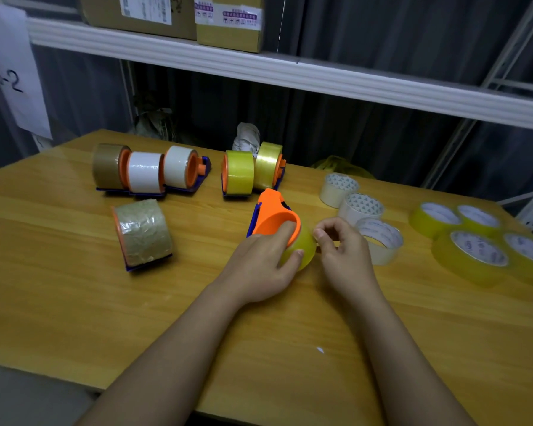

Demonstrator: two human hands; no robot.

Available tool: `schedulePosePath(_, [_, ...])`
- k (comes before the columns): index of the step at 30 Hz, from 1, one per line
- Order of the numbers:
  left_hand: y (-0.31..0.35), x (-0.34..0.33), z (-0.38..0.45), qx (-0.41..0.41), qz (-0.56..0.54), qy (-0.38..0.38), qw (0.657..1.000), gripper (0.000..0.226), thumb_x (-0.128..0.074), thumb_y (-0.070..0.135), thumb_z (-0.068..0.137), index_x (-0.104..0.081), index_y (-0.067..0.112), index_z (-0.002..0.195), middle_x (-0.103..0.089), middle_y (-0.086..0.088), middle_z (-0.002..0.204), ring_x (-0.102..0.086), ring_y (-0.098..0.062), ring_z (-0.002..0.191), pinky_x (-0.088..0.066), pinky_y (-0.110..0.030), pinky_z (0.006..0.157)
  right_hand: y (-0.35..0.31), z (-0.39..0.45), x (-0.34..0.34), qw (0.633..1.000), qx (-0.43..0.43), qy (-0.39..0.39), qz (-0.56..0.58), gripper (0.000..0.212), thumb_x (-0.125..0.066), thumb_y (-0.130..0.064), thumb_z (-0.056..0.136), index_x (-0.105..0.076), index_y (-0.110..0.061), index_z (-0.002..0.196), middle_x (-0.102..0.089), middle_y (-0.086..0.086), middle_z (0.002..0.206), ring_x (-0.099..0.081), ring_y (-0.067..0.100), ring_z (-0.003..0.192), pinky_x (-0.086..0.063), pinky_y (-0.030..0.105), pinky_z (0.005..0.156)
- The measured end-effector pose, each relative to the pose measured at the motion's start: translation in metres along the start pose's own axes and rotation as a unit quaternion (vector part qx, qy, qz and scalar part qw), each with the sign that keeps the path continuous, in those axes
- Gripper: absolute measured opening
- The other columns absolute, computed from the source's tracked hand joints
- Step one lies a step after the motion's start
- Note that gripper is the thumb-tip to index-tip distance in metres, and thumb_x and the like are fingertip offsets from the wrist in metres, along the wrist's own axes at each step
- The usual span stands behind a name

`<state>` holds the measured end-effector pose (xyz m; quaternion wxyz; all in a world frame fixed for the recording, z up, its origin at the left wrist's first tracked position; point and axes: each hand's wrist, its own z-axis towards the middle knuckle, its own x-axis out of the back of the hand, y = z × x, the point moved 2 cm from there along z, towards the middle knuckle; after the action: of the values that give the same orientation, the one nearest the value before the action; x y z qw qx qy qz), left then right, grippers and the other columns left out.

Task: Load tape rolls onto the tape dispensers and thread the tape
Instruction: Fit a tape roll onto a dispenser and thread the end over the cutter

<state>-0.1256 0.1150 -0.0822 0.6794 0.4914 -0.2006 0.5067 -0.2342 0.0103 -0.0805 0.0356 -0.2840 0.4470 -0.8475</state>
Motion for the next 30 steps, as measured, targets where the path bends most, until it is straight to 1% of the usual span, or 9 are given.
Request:
schedulePosePath(3, [0.002, 0.001, 0.001, 0.004, -0.014, -0.016, 1.000, 0.019, -0.047, 0.035, 0.097, -0.046, 0.019, 0.108, -0.049, 0.001, 0.065, -0.050, -0.016, 0.057, -0.042, -0.041, 0.053, 0.003, 0.002, 0.002, 0.998, -0.046, -0.004, 0.033, 0.013, -0.053, -0.008, 0.096, -0.059, -0.016, 0.086, -0.058, -0.010, 0.079, -0.052, -0.006, 0.070, -0.040, 0.009, 0.063])
schedulePosePath(6, [0.005, 0.001, 0.001, 0.014, -0.045, -0.028, 0.999, 0.026, -0.048, 0.034, 0.097, -0.047, 0.019, 0.118, -0.051, 0.000, 0.070, -0.050, -0.014, 0.058, -0.040, -0.036, 0.055, 0.006, 0.004, 0.003, 0.995, -0.078, -0.012, 0.064, 0.020, -0.051, -0.010, 0.098, -0.057, -0.020, 0.083, -0.057, -0.006, 0.077, -0.053, 0.007, 0.072, -0.044, 0.021, 0.067])
schedulePosePath(9, [0.004, 0.001, 0.001, 0.050, -0.135, -0.046, 0.988, 0.037, -0.051, 0.041, 0.093, -0.047, 0.024, 0.125, -0.056, -0.004, 0.078, -0.053, -0.015, 0.064, -0.045, -0.033, 0.060, 0.009, 0.007, 0.007, 0.992, -0.099, -0.007, 0.073, 0.022, -0.047, -0.010, 0.099, -0.056, -0.021, 0.082, -0.057, -0.004, 0.077, -0.053, 0.012, 0.074, -0.046, 0.032, 0.073])
schedulePosePath(12, [0.004, 0.002, 0.000, 0.068, -0.241, -0.029, 0.968, 0.053, -0.047, 0.056, 0.080, -0.053, 0.023, 0.120, -0.061, -0.016, 0.094, -0.059, -0.030, 0.080, -0.048, -0.051, 0.072, 0.009, 0.008, 0.013, 0.980, -0.118, -0.036, 0.156, 0.023, -0.046, -0.009, 0.100, -0.058, -0.017, 0.082, -0.058, -0.007, 0.071, -0.055, 0.007, 0.069, -0.047, 0.026, 0.071])
schedulePosePath(17, [0.002, 0.004, -0.001, 0.075, -0.276, -0.015, 0.958, 0.059, -0.046, 0.057, 0.075, -0.055, 0.017, 0.117, -0.060, -0.021, 0.099, -0.058, -0.034, 0.085, -0.046, -0.054, 0.075, 0.004, 0.008, 0.014, 0.952, -0.181, -0.044, 0.244, 0.031, -0.038, -0.014, 0.103, -0.062, -0.012, 0.083, -0.058, -0.003, 0.070, -0.050, 0.008, 0.064, -0.044, 0.017, 0.058])
schedulePosePath(20, [0.002, 0.004, -0.001, 0.078, -0.275, -0.022, 0.958, 0.053, -0.047, 0.057, 0.076, -0.056, 0.020, 0.113, -0.061, -0.022, 0.098, -0.059, -0.035, 0.085, -0.047, -0.055, 0.073, 0.002, 0.007, 0.014, 0.951, -0.194, -0.051, 0.235, 0.025, -0.048, -0.027, 0.100, -0.064, -0.011, 0.089, -0.056, 0.001, 0.070, -0.050, 0.010, 0.064, -0.045, 0.019, 0.057])
schedulePosePath(23, [0.001, 0.003, 0.000, 0.079, -0.267, -0.032, 0.960, 0.052, -0.046, 0.060, 0.076, -0.054, 0.026, 0.115, -0.062, -0.015, 0.097, -0.061, -0.031, 0.084, -0.048, -0.055, 0.073, 0.002, 0.004, 0.015, 0.953, -0.185, -0.086, 0.226, 0.035, -0.062, -0.043, 0.084, -0.070, -0.011, 0.096, -0.065, 0.007, 0.083, -0.060, 0.018, 0.078, -0.051, 0.031, 0.075])
schedulePosePath(26, [0.001, 0.002, 0.000, 0.079, -0.264, -0.039, 0.961, 0.055, -0.044, 0.061, 0.074, -0.052, 0.030, 0.118, -0.062, -0.011, 0.100, -0.060, -0.026, 0.087, -0.048, -0.053, 0.075, 0.000, 0.003, 0.016, 0.952, -0.186, -0.083, 0.231, 0.022, -0.069, -0.029, 0.082, -0.072, -0.010, 0.091, -0.072, 0.009, 0.094, -0.066, 0.020, 0.089, -0.053, 0.039, 0.087])
schedulePosePath(30, [0.002, 0.003, 0.000, 0.072, -0.264, -0.040, 0.961, 0.044, -0.046, 0.059, 0.076, -0.051, 0.038, 0.115, -0.062, -0.007, 0.103, -0.060, -0.022, 0.088, -0.049, -0.049, 0.078, 0.001, 0.002, 0.018, 0.941, -0.210, -0.071, 0.255, 0.026, -0.073, -0.035, 0.064, -0.070, -0.015, 0.081, -0.070, -0.001, 0.082, -0.062, 0.013, 0.080, -0.050, 0.031, 0.075])
